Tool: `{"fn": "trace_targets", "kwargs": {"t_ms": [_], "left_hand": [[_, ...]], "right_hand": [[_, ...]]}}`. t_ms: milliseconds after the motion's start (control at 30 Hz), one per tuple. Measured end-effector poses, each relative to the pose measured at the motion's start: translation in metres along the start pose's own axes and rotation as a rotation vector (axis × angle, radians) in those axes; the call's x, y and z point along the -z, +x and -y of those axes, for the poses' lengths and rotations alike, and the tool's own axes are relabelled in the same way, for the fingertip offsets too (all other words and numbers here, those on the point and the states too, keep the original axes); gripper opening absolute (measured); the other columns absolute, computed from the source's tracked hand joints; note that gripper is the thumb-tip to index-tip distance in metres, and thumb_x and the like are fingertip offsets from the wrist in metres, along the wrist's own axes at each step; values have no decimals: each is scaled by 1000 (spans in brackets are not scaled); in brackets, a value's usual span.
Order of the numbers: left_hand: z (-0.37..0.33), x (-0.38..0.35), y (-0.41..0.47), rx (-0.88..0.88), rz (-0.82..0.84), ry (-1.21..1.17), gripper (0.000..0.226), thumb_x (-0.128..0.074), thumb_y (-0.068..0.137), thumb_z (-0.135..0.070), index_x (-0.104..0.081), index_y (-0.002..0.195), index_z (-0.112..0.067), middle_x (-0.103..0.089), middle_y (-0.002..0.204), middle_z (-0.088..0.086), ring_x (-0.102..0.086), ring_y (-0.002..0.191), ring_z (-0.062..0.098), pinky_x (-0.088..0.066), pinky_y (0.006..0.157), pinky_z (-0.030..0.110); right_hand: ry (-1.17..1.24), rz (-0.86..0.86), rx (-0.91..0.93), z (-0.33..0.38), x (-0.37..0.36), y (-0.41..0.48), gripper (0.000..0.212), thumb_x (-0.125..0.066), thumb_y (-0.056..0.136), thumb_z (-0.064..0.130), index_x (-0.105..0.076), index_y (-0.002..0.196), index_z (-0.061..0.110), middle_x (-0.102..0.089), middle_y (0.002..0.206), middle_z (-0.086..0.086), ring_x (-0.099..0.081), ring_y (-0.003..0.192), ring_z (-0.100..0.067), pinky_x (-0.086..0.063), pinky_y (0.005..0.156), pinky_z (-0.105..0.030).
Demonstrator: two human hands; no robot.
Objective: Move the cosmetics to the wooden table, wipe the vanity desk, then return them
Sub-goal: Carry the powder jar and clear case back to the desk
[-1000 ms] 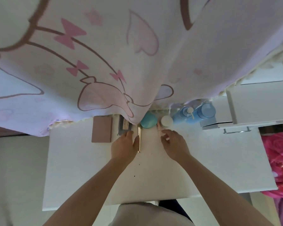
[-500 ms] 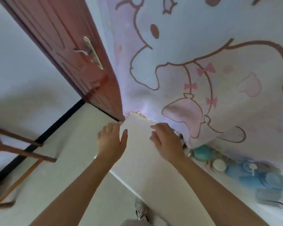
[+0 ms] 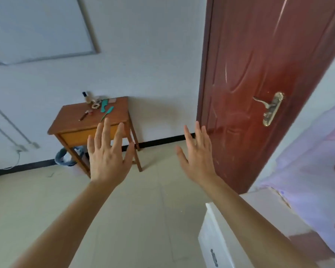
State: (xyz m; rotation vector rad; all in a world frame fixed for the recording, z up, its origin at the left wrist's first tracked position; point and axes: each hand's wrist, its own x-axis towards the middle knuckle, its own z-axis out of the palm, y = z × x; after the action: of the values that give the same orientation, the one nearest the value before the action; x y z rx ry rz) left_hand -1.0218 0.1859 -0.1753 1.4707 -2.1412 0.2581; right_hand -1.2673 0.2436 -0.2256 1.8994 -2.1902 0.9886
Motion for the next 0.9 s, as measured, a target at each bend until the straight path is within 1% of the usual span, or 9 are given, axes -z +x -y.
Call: {"fn": "trace_targets", "kwargs": {"t_ms": [67, 200, 267, 367, 467, 700, 800, 900], "left_hand": [[50, 11, 8, 50, -23, 5, 62, -30, 96, -54, -29, 150, -22, -14, 161, 12, -12, 149, 31, -16, 117, 58], [141, 18, 24, 148, -68, 2, 61, -37, 96, -51, -35, 148, -19, -20, 159, 13, -20, 146, 33, -20, 115, 58], [175, 15, 35, 180, -57, 10, 61, -37, 95, -50, -36, 147, -18, -23, 158, 15, -22, 145, 35, -21, 114, 59], [214, 4, 53, 217, -32, 27, 60, -37, 95, -50, -37, 146, -18, -25, 157, 15, -23, 144, 35, -23, 113, 60], [239, -10, 76, 216, -19, 35, 60, -36, 95, -52, -36, 146, -19, -25, 157, 15, -22, 145, 36, -22, 114, 60], [284, -67, 144, 255, 43, 39, 62, -33, 95, -55, -36, 147, -20, -25, 158, 14, -22, 145, 34, -20, 115, 59], [302, -98, 191, 232, 75, 71, 63, -30, 96, -55, -35, 148, -19, -24, 158, 14, -22, 145, 33, -18, 115, 56], [321, -127, 254, 237, 96, 81, 63, -29, 95, -55, -35, 147, -20, -27, 157, 14, -25, 144, 34, -22, 114, 57]], "right_hand": [[15, 24, 44, 44, -29, 31, 65, -31, 102, 54, -12, 158, 24, 5, 165, -11, 5, 152, -32, -10, 123, -49], [53, 97, 129, 125, -88, 81, 68, -25, 103, 57, 1, 157, 28, 14, 165, -5, 14, 151, -26, -4, 123, -47], [66, 115, 169, 155, -111, 99, 68, -26, 103, 57, 3, 157, 28, 14, 165, -5, 13, 151, -26, -4, 123, -46], [58, 130, 205, 185, -141, 127, 69, -30, 102, 56, 0, 158, 28, 11, 165, -6, 10, 152, -28, -6, 123, -46], [63, 130, 203, 199, -166, 159, 68, -31, 102, 55, -3, 158, 27, 9, 165, -6, 8, 152, -28, -10, 123, -47], [103, 131, 192, 199, -237, 238, 68, -30, 102, 55, -2, 158, 30, 8, 166, -5, 8, 152, -26, -8, 122, -44], [131, 131, 200, 192, -275, 285, 67, -31, 102, 54, -7, 158, 27, 4, 166, -7, 5, 152, -28, -10, 122, -44], [112, 146, 224, 186, -313, 347, 66, -31, 102, 54, -12, 158, 24, 0, 166, -10, 0, 152, -30, -15, 121, -46]]}}
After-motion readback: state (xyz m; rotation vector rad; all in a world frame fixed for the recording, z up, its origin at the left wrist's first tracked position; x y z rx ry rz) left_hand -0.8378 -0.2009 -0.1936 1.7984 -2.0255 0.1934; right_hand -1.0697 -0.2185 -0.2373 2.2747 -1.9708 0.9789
